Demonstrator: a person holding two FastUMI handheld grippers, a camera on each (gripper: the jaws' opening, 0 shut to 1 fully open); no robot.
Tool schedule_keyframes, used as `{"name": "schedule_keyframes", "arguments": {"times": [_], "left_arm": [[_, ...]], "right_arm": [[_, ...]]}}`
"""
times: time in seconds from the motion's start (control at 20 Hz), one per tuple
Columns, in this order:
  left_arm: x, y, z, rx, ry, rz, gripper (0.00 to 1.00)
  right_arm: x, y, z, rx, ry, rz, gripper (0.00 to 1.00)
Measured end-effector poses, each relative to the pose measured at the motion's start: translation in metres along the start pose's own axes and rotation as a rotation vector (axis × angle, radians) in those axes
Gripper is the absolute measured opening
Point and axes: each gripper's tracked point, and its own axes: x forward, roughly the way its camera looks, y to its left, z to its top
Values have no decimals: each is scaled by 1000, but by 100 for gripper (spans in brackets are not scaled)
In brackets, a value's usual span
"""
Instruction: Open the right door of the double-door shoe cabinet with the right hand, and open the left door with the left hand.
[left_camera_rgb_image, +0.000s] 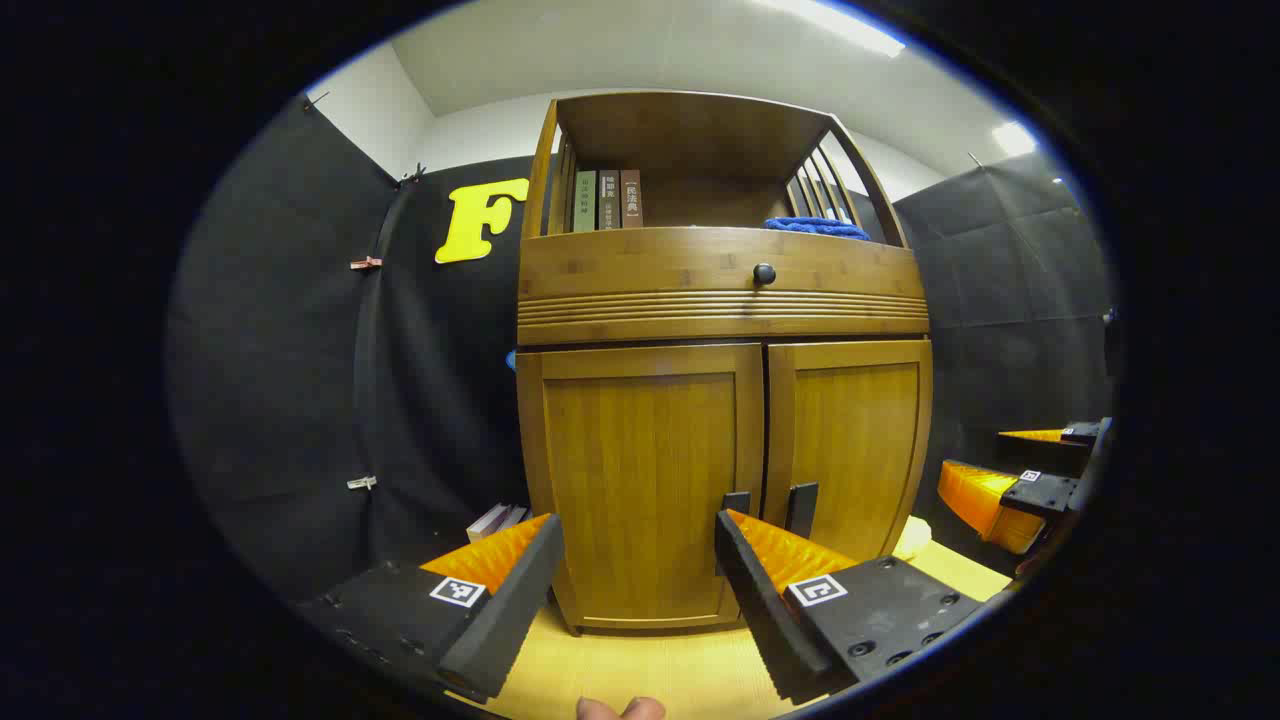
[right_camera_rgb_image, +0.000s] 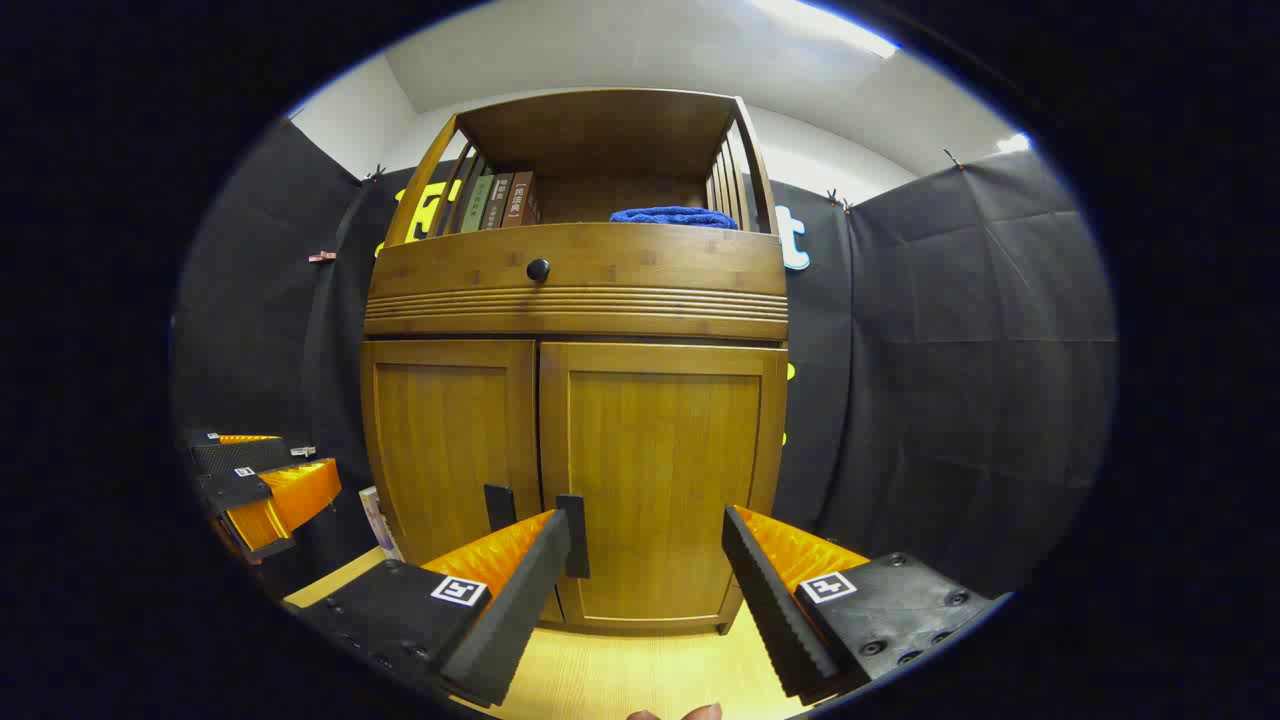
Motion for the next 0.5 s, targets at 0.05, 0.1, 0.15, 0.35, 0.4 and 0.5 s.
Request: {"name": "schedule_keyframes", "arguments": {"times": [0.05, 0.1, 0.15, 0.35, 0.4, 0.5], "left_arm": [[0, 0, -1, -1, 2, 0, 92], [0, 0, -1, -3, 4, 0, 92], [-1, 0, -1, -5, 5, 0, 92], [-1, -1, -2, -2, 5, -3, 92], [-1, -1, -1, -3, 5, -3, 94], [-1, -1, -1, -4, 5, -3, 94]], "right_arm": [[-1, -1, -1, -2, 1, -2, 97], [-1, -1, -1, -3, 1, -4, 97], [0, -3, -1, -3, 3, -6, 97], [-1, -3, -1, -1, 3, -12, 99], [-2, -4, -1, -1, 3, -12, 99], [-2, -3, -1, -1, 4, -12, 99]]}}
